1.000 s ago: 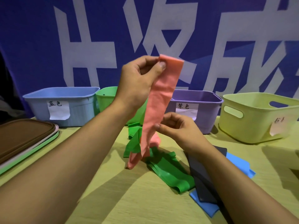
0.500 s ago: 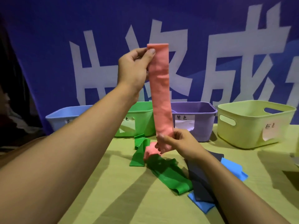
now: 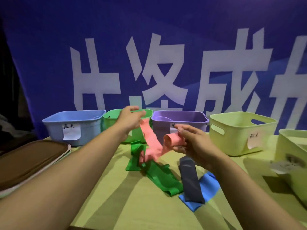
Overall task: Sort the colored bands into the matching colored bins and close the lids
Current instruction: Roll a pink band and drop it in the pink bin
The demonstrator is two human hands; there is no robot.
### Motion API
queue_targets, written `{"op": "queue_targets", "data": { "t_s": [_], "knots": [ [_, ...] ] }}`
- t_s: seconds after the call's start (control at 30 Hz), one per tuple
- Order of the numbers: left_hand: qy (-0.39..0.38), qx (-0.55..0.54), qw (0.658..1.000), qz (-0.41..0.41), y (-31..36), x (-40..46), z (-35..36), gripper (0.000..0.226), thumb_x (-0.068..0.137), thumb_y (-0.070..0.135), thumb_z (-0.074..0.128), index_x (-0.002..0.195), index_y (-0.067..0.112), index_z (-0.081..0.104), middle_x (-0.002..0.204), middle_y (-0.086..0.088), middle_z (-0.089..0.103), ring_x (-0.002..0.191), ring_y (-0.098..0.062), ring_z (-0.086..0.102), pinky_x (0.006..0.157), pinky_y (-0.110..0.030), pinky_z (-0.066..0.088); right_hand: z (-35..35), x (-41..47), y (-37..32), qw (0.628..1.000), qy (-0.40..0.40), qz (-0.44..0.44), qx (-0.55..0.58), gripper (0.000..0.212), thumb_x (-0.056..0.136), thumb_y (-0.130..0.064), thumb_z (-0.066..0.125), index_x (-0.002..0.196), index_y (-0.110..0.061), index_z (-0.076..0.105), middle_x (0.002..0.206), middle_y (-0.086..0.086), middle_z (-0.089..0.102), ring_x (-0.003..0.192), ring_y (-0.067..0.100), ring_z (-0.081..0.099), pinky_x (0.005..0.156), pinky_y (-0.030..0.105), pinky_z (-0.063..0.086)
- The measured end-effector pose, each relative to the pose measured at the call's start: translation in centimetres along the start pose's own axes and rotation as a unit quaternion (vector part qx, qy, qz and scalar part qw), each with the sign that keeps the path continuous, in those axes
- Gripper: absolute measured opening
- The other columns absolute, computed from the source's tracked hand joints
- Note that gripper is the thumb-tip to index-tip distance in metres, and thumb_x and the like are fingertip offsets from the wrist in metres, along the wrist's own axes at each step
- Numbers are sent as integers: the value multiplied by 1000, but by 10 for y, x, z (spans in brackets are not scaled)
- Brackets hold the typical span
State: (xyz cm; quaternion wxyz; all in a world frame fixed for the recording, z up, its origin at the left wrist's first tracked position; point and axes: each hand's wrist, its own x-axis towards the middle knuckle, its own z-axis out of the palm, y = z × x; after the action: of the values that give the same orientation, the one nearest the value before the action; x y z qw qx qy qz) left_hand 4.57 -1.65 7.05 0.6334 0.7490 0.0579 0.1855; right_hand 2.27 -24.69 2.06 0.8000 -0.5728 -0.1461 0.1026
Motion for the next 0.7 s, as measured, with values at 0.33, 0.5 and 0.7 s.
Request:
{"op": "queue_targets", "data": {
  "t_s": [0.33,0.5,0.7],
  "knots": [
    [-217,302,832,411,-9,-57,10,46,76,28,90,118,21,71,113,8,69,107,-8,64,93,-34,54,19,-8,-18,988,-45,117,85,60,108,-49,37,127,1,63,115,21,74,97,30,76,77,38,64],
    [-160,295,835,437,1,-55,10,23,89,16,78,112,19,74,106,6,74,96,-9,68,86,-38,58,25,-12,-22,994,-27,100,32,59,107,-51,37,124,-2,66,117,17,74,104,31,74,99,43,56],
    [-124,266,869,398,36,-62,8,19,103,27,61,114,19,75,101,9,75,89,-5,67,79,-19,52,28,-23,-37,980,4,-16,-198,28,106,-34,50,101,-20,74,88,3,68,72,13,57,64,25,46]
  ]
}}
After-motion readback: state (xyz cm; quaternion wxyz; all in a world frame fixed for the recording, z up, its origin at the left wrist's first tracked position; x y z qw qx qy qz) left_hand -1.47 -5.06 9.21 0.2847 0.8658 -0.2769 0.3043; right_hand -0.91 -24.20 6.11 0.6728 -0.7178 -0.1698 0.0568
